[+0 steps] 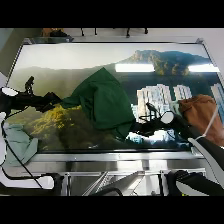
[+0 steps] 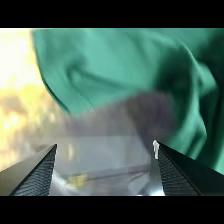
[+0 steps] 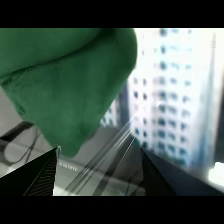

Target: Fold the shirts.

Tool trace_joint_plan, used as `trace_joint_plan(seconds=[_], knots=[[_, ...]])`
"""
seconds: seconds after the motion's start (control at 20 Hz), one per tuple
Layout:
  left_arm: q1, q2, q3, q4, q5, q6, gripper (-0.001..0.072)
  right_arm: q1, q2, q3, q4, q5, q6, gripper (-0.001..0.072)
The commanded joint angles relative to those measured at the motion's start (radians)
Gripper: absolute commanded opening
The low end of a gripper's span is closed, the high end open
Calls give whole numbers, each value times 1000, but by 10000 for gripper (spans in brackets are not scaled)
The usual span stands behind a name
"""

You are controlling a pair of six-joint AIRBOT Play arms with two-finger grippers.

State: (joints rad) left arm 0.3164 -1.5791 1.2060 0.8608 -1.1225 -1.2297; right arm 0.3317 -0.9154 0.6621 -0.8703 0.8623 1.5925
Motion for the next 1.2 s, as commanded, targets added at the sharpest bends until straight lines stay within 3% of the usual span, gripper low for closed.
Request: trace_joint_plan(seconds=[0.0,0.25,0.35,0.4,0.45,0.5,0.55,0.6,0.65,0.75,0.95,1.15], knots=[[20,-160,84,-103,40,47,674,93,-109,-14,66,-169,0,570],[-47,-320,262,-100,-3,37,674,94,-137,17,263,-201,-187,569],[-73,-364,307,-100,-4,32,674,94,-137,27,296,-201,-208,566],[-87,-381,323,-101,-6,32,672,94,-136,29,314,-201,-223,480],[-101,-394,340,-101,-14,31,646,94,-136,30,335,-200,-253,261],[-115,-409,360,-101,-31,30,643,94,-136,30,366,-199,-294,125],[-127,-424,381,-101,-51,23,636,94,-136,30,400,-199,-325,121],[-138,-437,400,-98,-74,17,432,94,-136,31,431,-193,-359,49],[-145,-448,416,-91,-100,19,161,93,-136,31,457,-184,-392,20],[-159,-453,422,-71,-118,24,13,93,-132,32,468,-165,-393,20],[-164,-413,422,-70,-132,24,9,76,-65,37,463,-147,-394,19],[-158,-209,422,-114,-94,39,9,-83,92,122,474,-68,-455,19]])
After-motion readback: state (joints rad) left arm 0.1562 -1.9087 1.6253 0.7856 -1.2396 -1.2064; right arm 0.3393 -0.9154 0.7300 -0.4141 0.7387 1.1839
